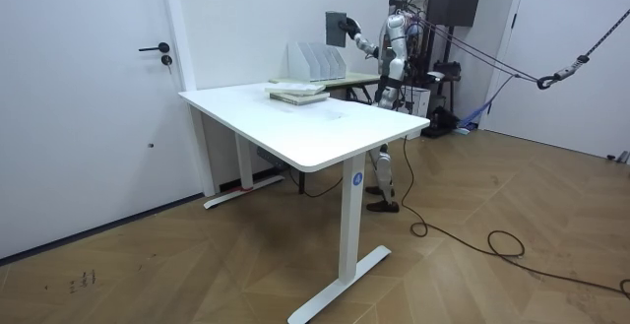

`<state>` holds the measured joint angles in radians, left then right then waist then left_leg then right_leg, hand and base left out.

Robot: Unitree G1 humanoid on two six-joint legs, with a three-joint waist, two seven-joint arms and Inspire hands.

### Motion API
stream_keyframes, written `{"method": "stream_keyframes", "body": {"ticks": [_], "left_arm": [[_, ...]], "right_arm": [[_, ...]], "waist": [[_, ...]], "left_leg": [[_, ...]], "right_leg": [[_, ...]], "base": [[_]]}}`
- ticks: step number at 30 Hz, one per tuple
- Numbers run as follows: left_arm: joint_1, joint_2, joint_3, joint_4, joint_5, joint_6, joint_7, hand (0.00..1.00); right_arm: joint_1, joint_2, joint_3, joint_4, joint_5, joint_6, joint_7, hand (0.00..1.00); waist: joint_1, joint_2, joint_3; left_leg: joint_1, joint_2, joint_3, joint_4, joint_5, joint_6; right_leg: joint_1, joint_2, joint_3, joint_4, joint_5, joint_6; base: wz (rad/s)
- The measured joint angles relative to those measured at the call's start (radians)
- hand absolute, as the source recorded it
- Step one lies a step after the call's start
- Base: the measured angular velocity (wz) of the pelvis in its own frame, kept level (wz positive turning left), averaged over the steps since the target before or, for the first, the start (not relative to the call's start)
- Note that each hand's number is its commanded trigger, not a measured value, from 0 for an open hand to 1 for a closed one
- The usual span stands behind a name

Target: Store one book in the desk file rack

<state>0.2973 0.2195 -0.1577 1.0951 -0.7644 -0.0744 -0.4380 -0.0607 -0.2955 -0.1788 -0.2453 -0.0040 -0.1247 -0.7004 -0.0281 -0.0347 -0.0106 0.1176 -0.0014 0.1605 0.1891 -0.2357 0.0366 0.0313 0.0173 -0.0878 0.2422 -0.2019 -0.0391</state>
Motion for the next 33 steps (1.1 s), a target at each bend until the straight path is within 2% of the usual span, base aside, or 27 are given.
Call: {"method": "stream_keyframes", "body": {"ticks": [2,11,33], "left_arm": [[0.0,-0.01,0.018,0.009,0.008,0.0,0.014,0.0],[-0.032,-0.019,0.02,0.068,0.015,0.002,0.039,0.0],[-0.034,-0.022,0.038,0.072,0.031,0.002,0.063,0.0]], "right_arm": [[0.0,0.0,-0.019,0.0,0.0,0.0,-0.023,1.0],[0.0,0.0,-0.041,0.0,0.007,0.0,-0.044,1.0],[0.0,0.0,-0.051,0.03,0.012,0.0,-0.042,1.0]], "waist": [[-0.001,0.001,0.0002],[0.005,0.002,0.0049],[0.008,-0.004,0.0088]], "left_leg": [[0.0,0.001,-0.001,-0.001,0.0,0.0],[0.0,0.001,0.0,-0.001,0.0,0.0],[-0.001,0.002,0.001,-0.006,0.0,0.0]], "right_leg": [[0.005,0.0,-0.004,-0.005,0.001,0.0],[0.005,0.001,-0.004,-0.006,0.001,0.0],[0.007,0.003,-0.003,-0.019,0.001,0.0]], "base": [[0.07],[0.0],[0.0]]}}
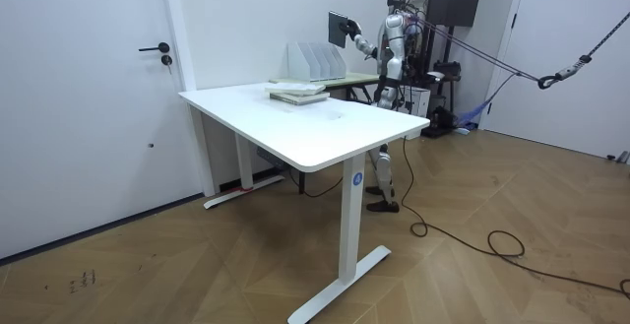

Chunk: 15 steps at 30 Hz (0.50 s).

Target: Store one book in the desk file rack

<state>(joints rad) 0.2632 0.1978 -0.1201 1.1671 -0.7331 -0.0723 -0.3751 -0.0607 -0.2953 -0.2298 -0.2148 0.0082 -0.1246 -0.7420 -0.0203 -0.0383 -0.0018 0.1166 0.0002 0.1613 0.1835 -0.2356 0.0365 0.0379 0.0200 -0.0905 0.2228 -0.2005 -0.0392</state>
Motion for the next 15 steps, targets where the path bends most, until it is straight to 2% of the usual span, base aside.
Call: {"method": "stream_keyframes", "body": {"ticks": [6,11,15], "left_arm": [[-0.003,0.001,0.001,0.0,0.0,0.0,0.002,0.0],[-0.005,0.001,0.001,-0.001,0.0,0.0,0.002,0.0],[-0.005,0.002,0.001,0.0,0.002,0.0,0.002,0.0]], "right_arm": [[0.0,0.0,0.001,0.007,0.0,0.014,0.003,1.0],[-0.002,0.0,0.001,0.012,0.0,0.016,0.004,1.0],[-0.037,0.0,0.001,0.031,-0.001,0.018,0.003,1.0]], "waist": [[0.003,-0.012,0.0075],[0.007,-0.014,0.0066],[0.008,-0.014,0.0061]], "left_leg": [[-0.001,0.0,0.0,-0.002,0.0,0.0],[-0.001,-0.001,0.0,-0.002,0.0,0.0],[-0.001,0.0,-0.001,-0.001,0.0,0.0]], "right_leg": [[0.0,0.0,-0.001,-0.003,0.0,0.0],[-0.001,0.0,-0.001,-0.002,0.0,0.0],[0.0,0.0,-0.002,-0.002,0.0,0.0]], "base": [[0.0],[0.0],[0.0]]}}
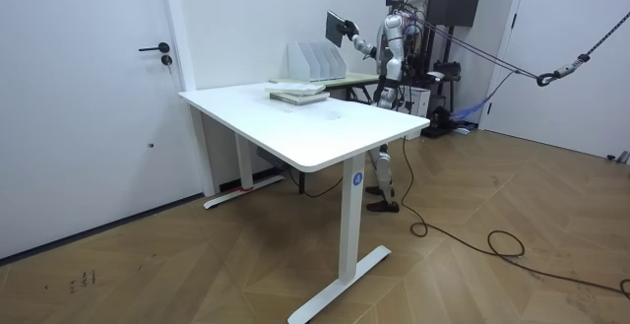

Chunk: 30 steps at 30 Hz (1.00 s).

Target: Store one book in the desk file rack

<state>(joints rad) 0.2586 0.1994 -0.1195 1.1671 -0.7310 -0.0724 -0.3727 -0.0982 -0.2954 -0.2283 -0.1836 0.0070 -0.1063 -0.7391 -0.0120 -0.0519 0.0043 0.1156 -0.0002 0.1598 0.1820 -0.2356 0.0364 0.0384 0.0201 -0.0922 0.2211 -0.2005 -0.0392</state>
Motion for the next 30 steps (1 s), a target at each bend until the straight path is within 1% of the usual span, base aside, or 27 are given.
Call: {"method": "stream_keyframes", "body": {"ticks": [5,8,12,20,24,30], "left_arm": [[-0.005,0.0,0.0,0.0,0.007,0.0,0.012,0.0],[-0.013,0.0,0.001,0.0,0.024,0.0,0.019,0.0],[-0.014,-0.001,0.001,0.002,0.025,0.0,0.022,0.0],[-0.014,-0.002,0.004,0.001,0.025,0.001,0.029,0.0],[-0.014,-0.005,0.01,0.001,0.025,0.001,0.028,0.0],[-0.015,-0.011,0.019,0.001,0.025,0.005,0.026,0.0]], "right_arm": [[-0.049,-0.001,0.001,0.045,0.0,0.0,0.0,1.0],[-0.052,-0.001,0.002,0.053,-0.001,0.001,0.001,1.0],[-0.066,-0.001,0.006,0.054,-0.001,0.0,0.001,1.0],[-0.136,-0.002,0.01,0.086,0.003,0.001,0.001,1.0],[-0.137,-0.002,0.01,0.105,0.014,0.001,0.001,1.0],[-0.137,-0.002,0.01,0.105,0.031,0.001,0.0,1.0]], "waist": [[0.008,-0.003,-0.0009],[0.019,-0.006,-0.0009],[0.02,-0.007,-0.0002],[0.023,0.0,-0.0031],[0.028,0.002,-0.0025],[0.039,0.005,-0.0038]], "left_leg": [[0.002,0.0,-0.001,0.001,0.0,0.0],[0.001,0.0,-0.001,0.002,0.0,0.0],[0.007,0.0,-0.004,0.001,0.0,0.0],[0.007,0.001,-0.009,0.001,0.0,0.0],[0.006,0.001,-0.01,0.001,0.0,0.0],[0.001,0.001,-0.013,0.001,0.0,-0.001]], "right_leg": [[0.003,0.0,-0.002,0.001,0.0,0.0],[0.004,-0.001,-0.006,0.0,0.0,0.0],[0.016,-0.002,-0.015,-0.002,0.001,0.0],[0.017,-0.002,-0.017,-0.002,0.001,0.0],[0.015,-0.002,-0.017,-0.002,0.001,0.0],[0.013,-0.002,-0.021,-0.003,0.001,0.0]], "base": [[0.0],[0.03],[0.07],[0.0],[0.0],[0.01]]}}
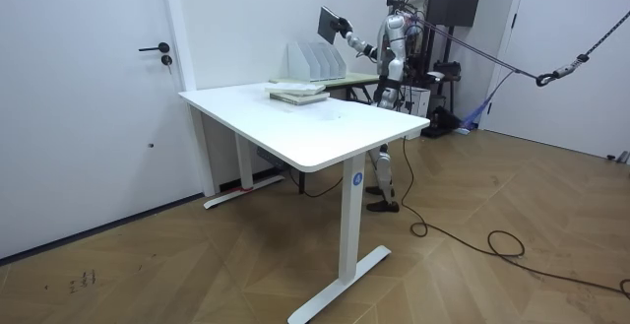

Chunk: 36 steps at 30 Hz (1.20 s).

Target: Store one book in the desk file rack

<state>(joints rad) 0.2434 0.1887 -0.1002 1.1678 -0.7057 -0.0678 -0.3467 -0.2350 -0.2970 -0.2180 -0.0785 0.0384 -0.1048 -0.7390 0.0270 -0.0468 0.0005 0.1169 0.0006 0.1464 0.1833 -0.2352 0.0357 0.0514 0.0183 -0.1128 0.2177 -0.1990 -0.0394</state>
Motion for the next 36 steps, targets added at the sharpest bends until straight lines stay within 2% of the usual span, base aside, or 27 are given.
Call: {"method": "stream_keyframes", "body": {"ticks": [8,15,22,34,36], "left_arm": [[-0.003,-0.001,0.001,0.0,0.0,0.004,0.0,0.0],[-0.003,-0.001,0.009,-0.006,0.0,0.019,-0.009,0.0],[-0.009,0.008,0.008,-0.009,0.001,0.043,-0.015,0.0],[-0.014,0.017,0.007,-0.011,0.003,0.062,-0.009,0.0],[-0.015,0.019,0.006,-0.014,0.002,0.067,-0.007,0.0]], "right_arm": [[0.0,0.0,0.001,0.003,0.0,0.011,0.0,1.0],[-0.007,-0.005,0.001,0.084,0.0,0.013,0.007,1.0],[-0.061,-0.022,0.022,0.232,0.0,0.078,0.037,1.0],[-0.104,-0.029,0.03,0.347,0.046,0.084,0.04,1.0],[-0.121,-0.039,0.03,0.4,0.067,0.085,0.045,1.0]], "waist": [[0.006,0.0,-0.0002],[0.008,-0.001,-0.0006],[0.009,-0.006,0.0004],[0.007,-0.015,0.0011],[0.005,-0.015,0.0014]], "left_leg": [[-0.003,-0.001,-0.012,0.0,0.0,0.0],[-0.005,-0.001,-0.014,0.006,0.0,0.0],[-0.004,-0.003,-0.012,0.009,0.001,-0.001],[0.0,-0.004,-0.016,0.01,0.001,0.0],[0.0,-0.004,-0.016,0.011,0.001,0.0]], "right_leg": [[0.001,-0.001,-0.007,-0.001,0.0,0.0],[0.001,-0.005,-0.028,0.005,0.0,0.0],[-0.001,-0.007,-0.026,0.012,0.0,0.0],[0.003,-0.01,-0.029,0.016,0.0,0.0],[0.002,-0.012,-0.03,0.018,0.0,0.0]], "base": [[0.02],[0.0],[0.0],[0.0],[0.0]]}}
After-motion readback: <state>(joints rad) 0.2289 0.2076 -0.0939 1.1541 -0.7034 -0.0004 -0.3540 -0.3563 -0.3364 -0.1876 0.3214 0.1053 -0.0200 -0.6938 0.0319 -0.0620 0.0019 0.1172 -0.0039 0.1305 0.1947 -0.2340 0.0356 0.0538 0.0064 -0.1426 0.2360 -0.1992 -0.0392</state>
